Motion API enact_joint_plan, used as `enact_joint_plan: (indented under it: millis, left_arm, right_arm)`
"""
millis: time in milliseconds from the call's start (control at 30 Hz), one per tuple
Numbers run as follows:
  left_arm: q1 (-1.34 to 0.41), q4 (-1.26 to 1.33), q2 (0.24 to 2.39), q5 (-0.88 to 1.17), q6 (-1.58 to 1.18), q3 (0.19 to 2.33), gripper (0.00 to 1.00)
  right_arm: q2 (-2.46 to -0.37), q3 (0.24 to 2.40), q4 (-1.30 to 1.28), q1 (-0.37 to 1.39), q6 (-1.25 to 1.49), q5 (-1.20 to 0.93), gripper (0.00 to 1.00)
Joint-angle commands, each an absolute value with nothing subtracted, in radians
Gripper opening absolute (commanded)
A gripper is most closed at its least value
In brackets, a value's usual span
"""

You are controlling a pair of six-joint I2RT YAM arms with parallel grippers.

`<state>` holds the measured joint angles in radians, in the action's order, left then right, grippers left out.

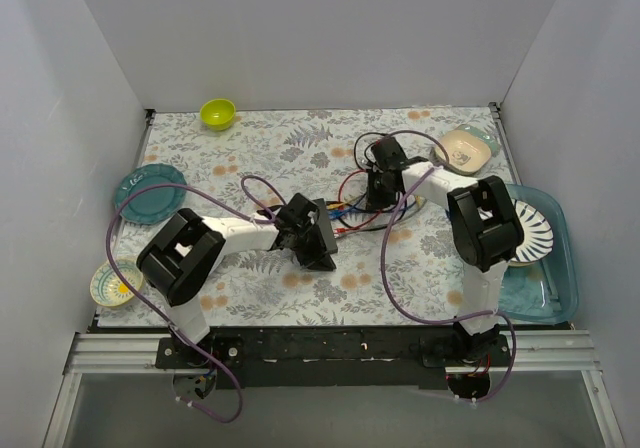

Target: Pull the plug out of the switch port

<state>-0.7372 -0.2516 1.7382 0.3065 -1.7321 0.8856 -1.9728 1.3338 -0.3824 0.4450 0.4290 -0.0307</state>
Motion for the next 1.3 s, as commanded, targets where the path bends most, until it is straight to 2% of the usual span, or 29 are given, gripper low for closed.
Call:
enact_joint_plan:
  millis: [0, 133, 333, 633, 800, 933, 1000, 1100, 1133, 1200, 1267]
  left_arm:
    - [-0.645, -0.325, 1.851, 0.255, -1.729, 0.876, 0.14]
    - [-0.552, -0.336, 1.884, 0.276, -1.720, 0.899, 0.14]
    - [-0.469, -0.403, 1.943, 0.241, -1.672, 1.044, 0.14]
    - [-0.381, -0.534, 2.092, 0.227, -1.608, 1.382, 0.16]
    - [-0.295, -0.552, 2.097, 0.229, -1.601, 1.437, 0.16]
    - [-0.233, -0.571, 2.054, 0.232, -1.583, 1.462, 0.18]
    - [-0.213, -0.575, 2.014, 0.223, -1.580, 1.447, 0.21]
    - [-0.209, -0.557, 1.916, 0.233, -1.572, 1.389, 0.26]
    - [-0.209, -0.546, 1.867, 0.250, -1.577, 1.364, 0.27]
    - [-0.210, -0.500, 1.824, 0.284, -1.601, 1.268, 0.30]
    - [-0.222, -0.454, 1.773, 0.331, -1.632, 1.198, 0.30]
  right_arm:
    - [-1.860, 1.134, -0.414, 0.512, 0.439, -0.074, 0.01]
    - [-1.772, 1.002, -0.387, 0.567, 0.446, -0.084, 0.01]
    - [-1.703, 0.965, -0.342, 0.644, 0.520, -0.150, 0.01]
    - [-1.841, 1.175, -0.379, 0.782, 0.551, -0.169, 0.01]
    - [-1.887, 1.303, -0.419, 0.784, 0.525, -0.147, 0.01]
    - [-1.842, 1.411, -0.540, 0.767, 0.494, -0.026, 0.01]
    - [-1.770, 1.437, -0.577, 0.756, 0.482, 0.073, 0.05]
    - [-1.659, 1.424, -0.598, 0.733, 0.454, 0.213, 0.23]
    - [-1.634, 1.379, -0.585, 0.706, 0.445, 0.228, 0.35]
    - [-1.583, 1.323, -0.566, 0.655, 0.443, 0.209, 0.40]
    - [-1.577, 1.235, -0.542, 0.556, 0.462, 0.122, 0.39]
